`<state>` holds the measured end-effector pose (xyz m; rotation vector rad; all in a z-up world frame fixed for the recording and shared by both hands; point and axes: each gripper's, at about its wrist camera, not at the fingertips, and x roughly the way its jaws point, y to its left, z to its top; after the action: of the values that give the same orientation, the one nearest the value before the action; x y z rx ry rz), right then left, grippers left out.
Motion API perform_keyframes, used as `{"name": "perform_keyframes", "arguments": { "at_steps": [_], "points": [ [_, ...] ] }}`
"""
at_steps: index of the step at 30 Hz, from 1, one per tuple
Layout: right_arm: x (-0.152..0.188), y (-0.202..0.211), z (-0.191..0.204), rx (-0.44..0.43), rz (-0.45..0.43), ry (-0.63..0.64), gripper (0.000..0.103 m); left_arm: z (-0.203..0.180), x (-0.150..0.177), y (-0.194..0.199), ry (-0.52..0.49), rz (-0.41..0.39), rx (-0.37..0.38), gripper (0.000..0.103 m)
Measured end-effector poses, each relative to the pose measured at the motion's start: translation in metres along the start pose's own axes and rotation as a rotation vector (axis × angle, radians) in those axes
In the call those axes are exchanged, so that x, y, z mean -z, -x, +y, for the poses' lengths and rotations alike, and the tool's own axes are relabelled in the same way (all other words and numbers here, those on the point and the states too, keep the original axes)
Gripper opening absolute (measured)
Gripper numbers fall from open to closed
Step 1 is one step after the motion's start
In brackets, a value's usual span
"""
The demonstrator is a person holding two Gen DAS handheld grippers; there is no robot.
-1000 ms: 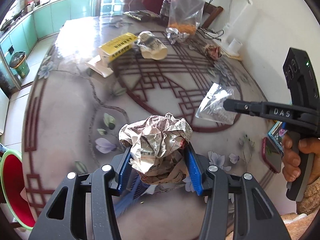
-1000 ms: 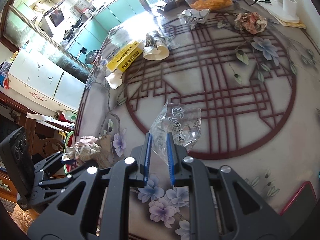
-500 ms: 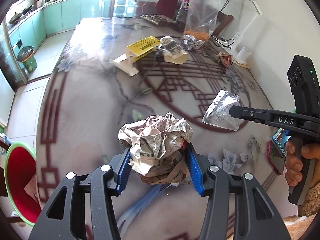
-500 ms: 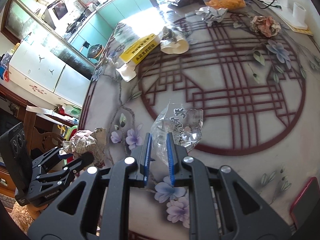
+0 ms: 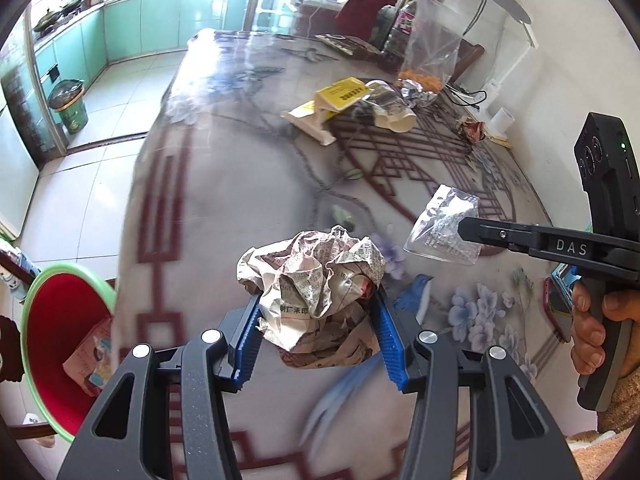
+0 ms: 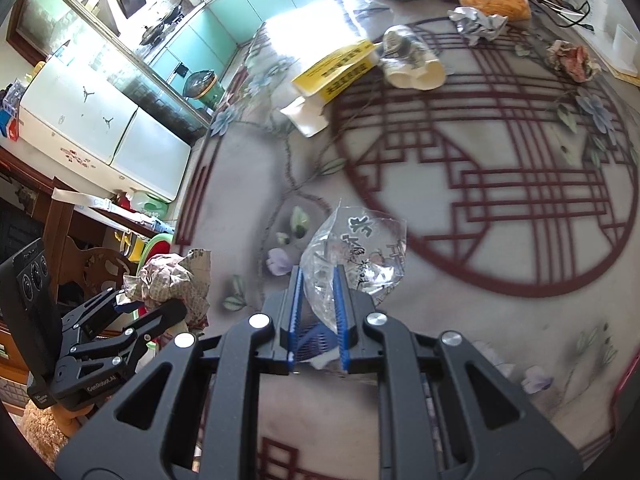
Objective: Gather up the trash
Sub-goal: 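Carry the paper ball with the left tool while the right tool carries the plastic bag to the bucket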
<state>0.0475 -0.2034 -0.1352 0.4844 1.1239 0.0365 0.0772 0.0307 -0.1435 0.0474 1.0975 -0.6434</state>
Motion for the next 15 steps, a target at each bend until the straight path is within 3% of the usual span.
{"name": "perform_keyframes", "arguments": {
  "at_steps": [15],
  "points": [
    [0.015, -0.014, 0.067, 0.008, -0.017, 0.024, 0.015, 0.067, 0.016, 0.028, 0.030, -0.020, 0.003, 0.049]
  ]
}}
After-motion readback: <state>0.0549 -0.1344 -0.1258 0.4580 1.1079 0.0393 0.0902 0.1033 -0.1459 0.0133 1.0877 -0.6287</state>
